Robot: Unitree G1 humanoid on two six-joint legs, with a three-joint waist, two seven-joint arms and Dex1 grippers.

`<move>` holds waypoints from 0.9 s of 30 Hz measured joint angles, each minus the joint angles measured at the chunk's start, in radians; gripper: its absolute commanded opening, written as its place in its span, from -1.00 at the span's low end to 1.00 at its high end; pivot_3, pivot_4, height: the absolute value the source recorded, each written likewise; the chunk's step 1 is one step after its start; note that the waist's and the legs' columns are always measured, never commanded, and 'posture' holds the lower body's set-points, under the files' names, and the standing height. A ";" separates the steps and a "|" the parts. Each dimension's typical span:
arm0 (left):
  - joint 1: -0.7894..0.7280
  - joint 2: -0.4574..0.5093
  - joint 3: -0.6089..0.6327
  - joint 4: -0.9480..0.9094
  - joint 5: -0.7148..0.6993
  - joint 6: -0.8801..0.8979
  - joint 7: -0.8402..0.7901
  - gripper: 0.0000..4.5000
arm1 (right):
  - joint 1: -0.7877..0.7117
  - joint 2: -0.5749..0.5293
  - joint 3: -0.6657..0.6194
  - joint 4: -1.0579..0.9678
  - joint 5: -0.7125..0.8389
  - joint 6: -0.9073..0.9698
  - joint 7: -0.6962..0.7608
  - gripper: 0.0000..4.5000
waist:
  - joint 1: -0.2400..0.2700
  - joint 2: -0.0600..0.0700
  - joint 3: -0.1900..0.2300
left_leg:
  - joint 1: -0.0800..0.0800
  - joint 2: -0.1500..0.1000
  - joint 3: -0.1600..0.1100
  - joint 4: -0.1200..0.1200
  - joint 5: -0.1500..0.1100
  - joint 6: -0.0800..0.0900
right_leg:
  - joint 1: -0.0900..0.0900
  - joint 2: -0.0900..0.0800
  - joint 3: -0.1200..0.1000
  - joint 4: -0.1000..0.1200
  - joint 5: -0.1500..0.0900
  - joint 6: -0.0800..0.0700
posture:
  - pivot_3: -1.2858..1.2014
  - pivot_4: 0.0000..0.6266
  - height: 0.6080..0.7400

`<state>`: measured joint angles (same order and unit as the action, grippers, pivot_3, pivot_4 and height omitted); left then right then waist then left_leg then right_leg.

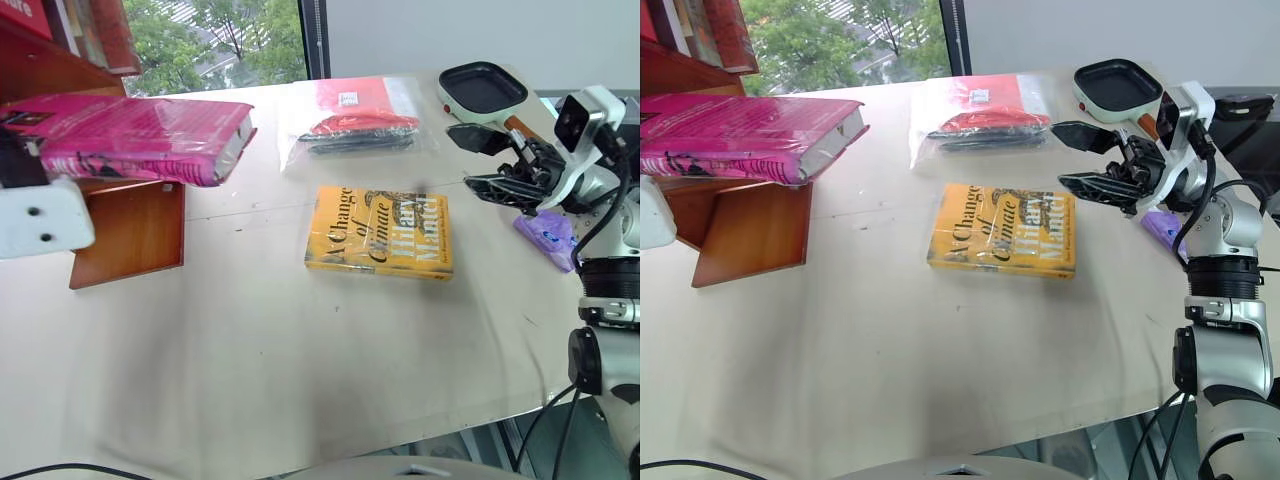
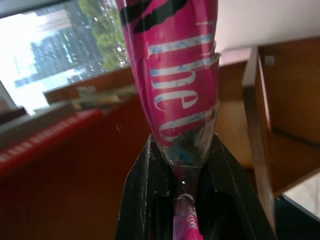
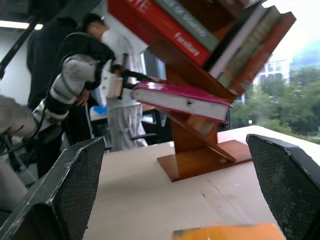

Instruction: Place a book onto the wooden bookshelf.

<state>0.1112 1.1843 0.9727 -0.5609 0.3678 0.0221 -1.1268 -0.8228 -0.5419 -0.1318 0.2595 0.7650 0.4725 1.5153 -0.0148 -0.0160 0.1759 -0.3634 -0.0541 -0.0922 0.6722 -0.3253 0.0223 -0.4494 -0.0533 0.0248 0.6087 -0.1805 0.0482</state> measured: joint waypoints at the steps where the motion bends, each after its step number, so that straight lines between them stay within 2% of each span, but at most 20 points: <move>1: -0.005 0.000 -0.003 0.004 -0.004 -0.004 0.000 -1.00 | 0.003 0.002 0.006 -0.022 -0.006 0.001 -0.010 1.00 | 0.002 0.000 0.000 | 0.000 -0.001 0.000 0.000 0.000 0.000 | 0.000 -0.001 0.000 0.000 0.000 0.000 | 0.03 -0.52 1.00; 7: 0.000 -0.011 -0.002 0.030 0.007 0.019 -0.007 -1.00 | 0.024 0.009 0.006 -0.081 -0.010 0.019 -0.064 1.00 | 0.001 0.000 0.000 | 0.000 -0.001 0.000 0.001 0.000 0.000 | 0.000 -0.001 -0.002 0.000 0.000 0.000 | 0.03 -0.52 1.00; 16: 0.021 -0.027 -0.025 0.174 0.047 0.043 0.028 -1.00 | 0.059 0.004 0.001 -0.107 -0.014 0.008 -0.123 1.00 | 0.000 0.000 0.000 | 0.000 0.000 0.000 0.002 0.000 0.000 | 0.000 -0.001 -0.003 0.002 0.000 0.000 | 0.03 -0.52 1.00; 20: 0.009 0.028 -0.078 0.301 0.035 0.012 0.044 -1.00 | 0.078 0.006 -0.004 -0.140 -0.008 0.007 -0.146 1.00 | 0.000 0.000 0.000 | 0.000 0.000 0.000 0.002 0.000 0.000 | 0.000 -0.001 -0.003 0.002 0.000 -0.001 | 0.03 -0.52 1.00; 27: 0.012 0.107 -0.088 0.491 0.002 -0.116 0.042 -1.00 | 0.102 0.003 -0.040 -0.185 0.017 0.010 -0.185 1.00 | -0.004 0.000 0.000 | 0.001 0.000 0.001 0.002 0.000 0.000 | 0.000 -0.001 -0.004 0.001 0.000 -0.001 | 0.03 -0.52 1.00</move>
<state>0.1234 1.2917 0.8847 -0.0703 0.3695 -0.0943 -1.0851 -0.7206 -0.5386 -0.1717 0.0742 0.7823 0.4821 1.3304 -0.0193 -0.0163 0.1756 -0.3626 -0.0542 -0.0909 0.6739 -0.3254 0.0223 -0.4498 -0.0543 0.0211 0.6102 -0.1800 0.0476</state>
